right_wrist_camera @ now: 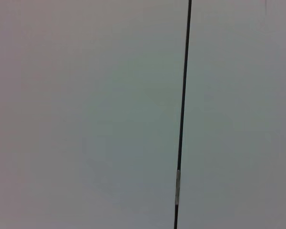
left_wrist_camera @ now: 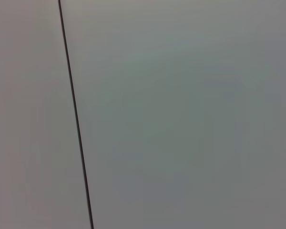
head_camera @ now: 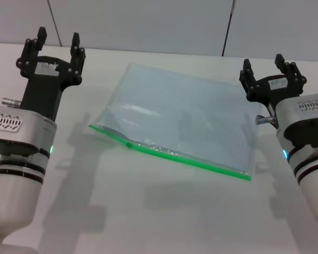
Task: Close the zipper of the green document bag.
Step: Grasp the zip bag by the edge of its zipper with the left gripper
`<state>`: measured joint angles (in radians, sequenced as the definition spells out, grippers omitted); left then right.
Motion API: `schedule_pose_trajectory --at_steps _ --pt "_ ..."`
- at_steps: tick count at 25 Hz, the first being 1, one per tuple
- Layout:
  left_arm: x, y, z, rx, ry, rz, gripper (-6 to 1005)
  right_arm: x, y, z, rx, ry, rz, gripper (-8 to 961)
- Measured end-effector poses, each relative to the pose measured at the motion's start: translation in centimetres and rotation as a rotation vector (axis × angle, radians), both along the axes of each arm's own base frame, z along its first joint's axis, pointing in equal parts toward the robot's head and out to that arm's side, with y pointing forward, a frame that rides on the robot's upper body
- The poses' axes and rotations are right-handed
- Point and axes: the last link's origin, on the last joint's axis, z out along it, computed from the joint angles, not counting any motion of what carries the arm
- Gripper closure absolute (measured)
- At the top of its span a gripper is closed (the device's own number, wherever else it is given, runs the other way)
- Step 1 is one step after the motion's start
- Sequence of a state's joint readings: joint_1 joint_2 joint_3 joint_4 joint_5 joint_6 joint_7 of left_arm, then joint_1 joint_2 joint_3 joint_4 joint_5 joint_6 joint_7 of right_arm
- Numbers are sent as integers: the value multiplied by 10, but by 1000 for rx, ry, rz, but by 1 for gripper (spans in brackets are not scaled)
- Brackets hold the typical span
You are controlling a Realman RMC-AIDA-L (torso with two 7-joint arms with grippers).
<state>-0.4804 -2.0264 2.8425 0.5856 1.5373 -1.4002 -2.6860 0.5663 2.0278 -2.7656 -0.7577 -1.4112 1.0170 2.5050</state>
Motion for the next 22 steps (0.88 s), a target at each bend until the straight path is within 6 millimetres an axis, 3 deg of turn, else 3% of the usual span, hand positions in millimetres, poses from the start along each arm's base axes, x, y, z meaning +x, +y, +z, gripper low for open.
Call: schedule_pose_trajectory --at_steps 11,22 --pt "-1 -1 0 9 41 0 366 1 0 1 3 -1 -4 261" --pt "-9 -24 7 147 307 64 366 3 -1 1 3 0 -9 261"
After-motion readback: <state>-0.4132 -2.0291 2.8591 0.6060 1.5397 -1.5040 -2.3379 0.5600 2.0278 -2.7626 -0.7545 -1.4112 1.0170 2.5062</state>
